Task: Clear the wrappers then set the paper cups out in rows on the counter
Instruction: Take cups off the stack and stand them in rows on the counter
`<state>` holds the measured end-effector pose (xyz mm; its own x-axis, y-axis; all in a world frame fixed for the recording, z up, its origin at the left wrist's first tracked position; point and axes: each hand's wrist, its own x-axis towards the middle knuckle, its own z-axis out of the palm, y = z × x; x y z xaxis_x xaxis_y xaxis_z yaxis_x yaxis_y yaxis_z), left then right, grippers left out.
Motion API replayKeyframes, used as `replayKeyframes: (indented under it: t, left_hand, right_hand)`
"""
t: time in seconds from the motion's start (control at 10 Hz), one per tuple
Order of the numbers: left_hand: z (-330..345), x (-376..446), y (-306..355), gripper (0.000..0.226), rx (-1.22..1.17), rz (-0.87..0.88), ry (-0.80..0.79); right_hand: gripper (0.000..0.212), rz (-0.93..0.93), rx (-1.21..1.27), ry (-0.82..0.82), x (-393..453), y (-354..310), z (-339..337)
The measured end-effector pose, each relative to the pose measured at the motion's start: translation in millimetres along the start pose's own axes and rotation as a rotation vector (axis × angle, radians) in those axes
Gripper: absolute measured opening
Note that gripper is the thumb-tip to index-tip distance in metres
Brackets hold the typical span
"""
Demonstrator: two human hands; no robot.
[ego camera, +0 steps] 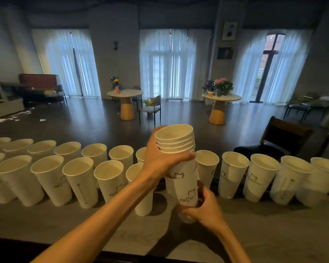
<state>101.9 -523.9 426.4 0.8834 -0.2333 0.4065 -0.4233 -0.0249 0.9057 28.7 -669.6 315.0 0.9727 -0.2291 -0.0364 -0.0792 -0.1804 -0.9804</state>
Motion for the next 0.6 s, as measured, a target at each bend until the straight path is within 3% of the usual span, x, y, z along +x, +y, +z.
replayKeyframes:
  t: [0.2, 0.4, 0.5, 0.6]
  left_hand:
    - [-24.2, 22.9, 37.4, 0.104, -0.098, 0.086, 0.133]
    - [-36.3, 26.2, 52.1, 0.115, -0.146, 0.089, 0.131]
    - [-26.3, 21.0, 49.8, 0.116, -0.154, 0.056, 0.038]
    - [-10.8, 16.6, 44.0, 0.096, -0.190, 0.010, -0.062]
  right_hand:
    - [0.079, -0.018, 0.051, -0.018, 15.3, 36.6, 22.7]
    - [0.102, 0.068, -0.306, 0.054, 52.9, 26.9, 43.9]
    - [0.087, 0.019, -0.324, -0.037, 46.1, 39.1, 24.0]
    - [0.053, 0.039, -0.120, -0.019, 33.1, 48.1, -7.0]
